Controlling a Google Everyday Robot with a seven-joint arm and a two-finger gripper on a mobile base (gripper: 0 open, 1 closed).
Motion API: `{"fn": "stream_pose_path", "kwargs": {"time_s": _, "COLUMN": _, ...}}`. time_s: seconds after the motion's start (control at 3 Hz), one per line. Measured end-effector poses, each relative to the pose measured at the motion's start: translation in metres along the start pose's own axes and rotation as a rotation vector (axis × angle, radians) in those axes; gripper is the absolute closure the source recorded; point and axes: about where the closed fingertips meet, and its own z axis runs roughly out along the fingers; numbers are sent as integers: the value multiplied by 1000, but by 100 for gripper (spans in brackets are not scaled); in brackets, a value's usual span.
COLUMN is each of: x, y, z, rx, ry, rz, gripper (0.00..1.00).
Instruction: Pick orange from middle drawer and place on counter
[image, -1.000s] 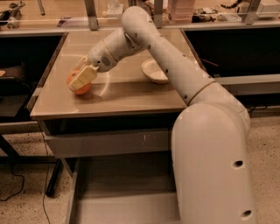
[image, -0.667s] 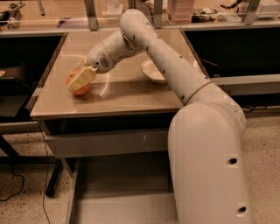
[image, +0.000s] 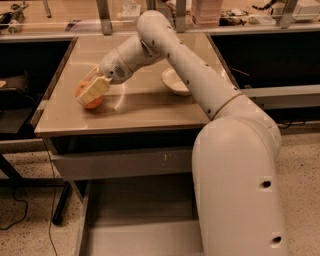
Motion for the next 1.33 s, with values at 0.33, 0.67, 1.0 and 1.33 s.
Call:
{"fn": "stream_pose_path", "kwargs": {"time_s": 0.33, "x": 0, "y": 0, "z": 0, "rx": 0, "ry": 0, "rz": 0, "gripper": 36}}
{"fn": "stream_pose_path", "kwargs": {"time_s": 0.67, "x": 0, "y": 0, "z": 0, "rx": 0, "ry": 0, "rz": 0, "gripper": 13}}
{"fn": "stream_pose_path", "kwargs": {"time_s": 1.0, "x": 0, "y": 0, "z": 0, "rx": 0, "ry": 0, "rz": 0, "gripper": 0}}
{"fn": "stream_pose_path", "kwargs": {"time_s": 1.33, "x": 0, "y": 0, "z": 0, "rx": 0, "ry": 0, "rz": 0, "gripper": 0}}
